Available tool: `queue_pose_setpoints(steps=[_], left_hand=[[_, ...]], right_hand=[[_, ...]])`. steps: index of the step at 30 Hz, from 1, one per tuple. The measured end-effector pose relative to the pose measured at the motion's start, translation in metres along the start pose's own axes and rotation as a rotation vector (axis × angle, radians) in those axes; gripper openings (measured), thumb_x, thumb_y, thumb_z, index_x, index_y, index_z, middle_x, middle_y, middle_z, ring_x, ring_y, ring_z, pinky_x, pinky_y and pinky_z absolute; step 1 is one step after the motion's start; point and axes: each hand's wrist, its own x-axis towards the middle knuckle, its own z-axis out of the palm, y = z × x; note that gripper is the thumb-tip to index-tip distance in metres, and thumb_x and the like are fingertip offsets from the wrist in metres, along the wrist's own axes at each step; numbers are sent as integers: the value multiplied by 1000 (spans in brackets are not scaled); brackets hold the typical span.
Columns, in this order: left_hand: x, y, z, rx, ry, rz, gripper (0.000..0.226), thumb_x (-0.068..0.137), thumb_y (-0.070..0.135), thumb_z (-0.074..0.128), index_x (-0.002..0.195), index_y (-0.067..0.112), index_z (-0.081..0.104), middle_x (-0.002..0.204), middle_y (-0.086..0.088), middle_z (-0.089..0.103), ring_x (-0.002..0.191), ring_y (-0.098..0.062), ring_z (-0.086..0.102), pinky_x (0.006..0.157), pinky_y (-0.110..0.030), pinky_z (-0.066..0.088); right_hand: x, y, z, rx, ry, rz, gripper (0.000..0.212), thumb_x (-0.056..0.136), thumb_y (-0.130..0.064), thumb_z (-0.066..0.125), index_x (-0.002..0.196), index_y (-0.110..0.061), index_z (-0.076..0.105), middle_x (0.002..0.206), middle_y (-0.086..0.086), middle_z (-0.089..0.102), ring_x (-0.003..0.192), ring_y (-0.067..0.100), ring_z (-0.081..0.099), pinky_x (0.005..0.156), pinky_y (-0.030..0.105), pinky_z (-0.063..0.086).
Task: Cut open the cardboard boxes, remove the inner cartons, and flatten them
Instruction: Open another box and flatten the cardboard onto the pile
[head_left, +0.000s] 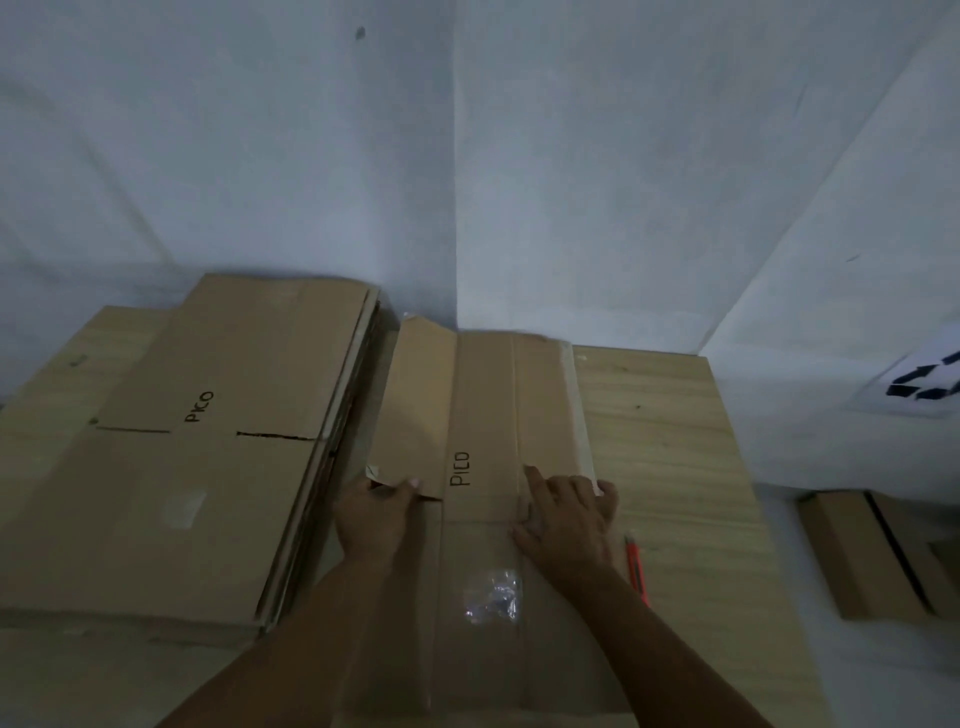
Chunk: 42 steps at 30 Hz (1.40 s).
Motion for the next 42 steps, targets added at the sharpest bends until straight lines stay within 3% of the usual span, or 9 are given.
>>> queue_pose_setpoints(steps=[4, 7, 11, 17, 21, 24, 30, 39, 42], left_hand=[[8, -9, 8, 144, 5, 10, 26, 72, 22, 87, 92, 14, 73, 94, -9, 74, 92, -30, 69, 78, -35, 56], [16, -24, 5, 365, 22, -79, 53, 70, 47, 83, 108, 13, 67, 114, -14, 66, 106, -37, 61, 84, -39, 51], [25, -53, 1, 692, -56, -123, 89, 65, 84, 43, 130, 24, 59, 134, -10, 53, 121, -38, 50, 98, -49, 43], [7, -41, -6, 639, -77, -92, 62, 77, 59, 63, 127, 22, 56, 125, -14, 60, 116, -39, 55, 91, -47, 46], [4, -34, -20, 541, -168, -5, 44, 81, 46, 57, 123, 31, 55, 120, -11, 64, 109, -36, 62, 83, -37, 47], [-6, -32, -24, 590, -167, 24, 54, 98, 26, 53, 150, 19, 40, 137, -16, 58, 118, -35, 58, 84, -32, 45], [-40, -40, -31, 458, -152, 28, 77, 93, 15, 61, 158, 19, 19, 143, -11, 55, 113, -33, 62, 84, -33, 50], [-54, -8, -76, 252, -10, 219, 66, 88, 14, 68, 149, 28, 45, 142, -2, 57, 125, -24, 56, 104, -34, 46], [-43, 10, -101, 275, 40, 288, 64, 88, 13, 69, 147, 24, 48, 140, 0, 59, 126, -22, 56, 102, -28, 42]], right_hand=[[-15, 6, 8, -59, -108, 179, 82, 77, -65, 65, 146, -28, 41, 130, 4, 53, 119, 26, 50, 103, 51, 28], [-36, 7, 12, -57, -240, 342, 87, 90, -69, 45, 157, -26, 11, 152, 11, 31, 136, 31, 35, 111, 51, 29], [-52, -4, 13, -47, -342, 516, 90, 91, -74, 30, 157, -23, -3, 151, 12, 34, 133, 30, 37, 102, 48, 37], [-41, 0, -4, -17, -380, 539, 100, 90, -70, 45, 157, -13, -3, 141, 19, 41, 129, 34, 43, 103, 45, 39], [-40, 15, -10, 225, -279, 542, 83, 98, -47, 48, 157, -14, 0, 133, 19, 42, 119, 33, 50, 98, 42, 46], [-42, 25, -17, 377, -210, 484, 72, 102, -35, 45, 159, -21, 3, 126, 18, 53, 114, 34, 55, 100, 43, 44], [-59, 32, -27, 469, -175, 416, 68, 104, -31, 42, 159, -34, 3, 115, 10, 68, 115, 38, 60, 96, 46, 49], [-71, 7, -56, 612, -1, 380, 68, 101, -29, 52, 156, -42, 15, 84, 10, 67, 82, 37, 65, 79, 45, 54], [-64, -16, -69, 628, 48, 345, 67, 101, -33, 51, 156, -43, 15, 88, 7, 68, 68, 19, 59, 79, 39, 51]])
